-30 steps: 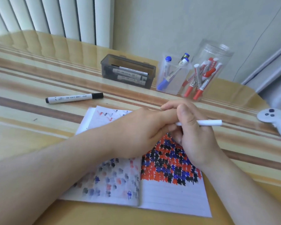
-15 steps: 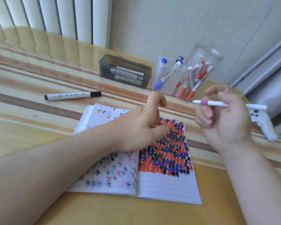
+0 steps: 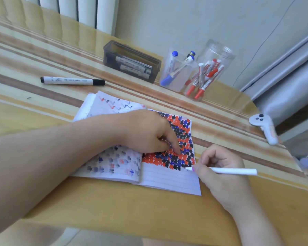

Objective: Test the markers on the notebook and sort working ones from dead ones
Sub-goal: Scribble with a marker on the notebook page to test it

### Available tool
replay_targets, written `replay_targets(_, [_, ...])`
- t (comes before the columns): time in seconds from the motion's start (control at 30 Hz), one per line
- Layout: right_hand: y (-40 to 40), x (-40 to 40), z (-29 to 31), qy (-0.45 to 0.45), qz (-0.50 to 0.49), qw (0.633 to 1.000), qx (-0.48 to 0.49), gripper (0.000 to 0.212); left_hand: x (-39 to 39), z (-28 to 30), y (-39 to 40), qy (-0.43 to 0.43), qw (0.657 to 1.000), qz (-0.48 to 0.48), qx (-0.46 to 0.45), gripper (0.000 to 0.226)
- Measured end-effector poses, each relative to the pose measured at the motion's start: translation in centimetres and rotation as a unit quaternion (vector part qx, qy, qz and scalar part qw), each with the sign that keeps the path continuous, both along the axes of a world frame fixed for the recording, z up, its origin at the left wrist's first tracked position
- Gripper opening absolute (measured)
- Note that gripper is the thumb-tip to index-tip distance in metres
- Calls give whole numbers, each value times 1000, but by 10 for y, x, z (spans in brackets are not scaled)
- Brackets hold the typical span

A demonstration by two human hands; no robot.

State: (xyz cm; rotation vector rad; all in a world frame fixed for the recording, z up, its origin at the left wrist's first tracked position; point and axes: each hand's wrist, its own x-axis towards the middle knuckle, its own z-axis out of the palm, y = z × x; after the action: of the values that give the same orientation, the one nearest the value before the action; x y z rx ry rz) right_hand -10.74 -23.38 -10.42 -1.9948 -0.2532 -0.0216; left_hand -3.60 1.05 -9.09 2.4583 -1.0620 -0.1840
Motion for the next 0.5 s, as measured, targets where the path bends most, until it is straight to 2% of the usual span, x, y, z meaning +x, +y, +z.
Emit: replay_targets(0.5, [6,1,1,16,-13,999,-32,23,5,-2,0,-17,1000,-13,4,29])
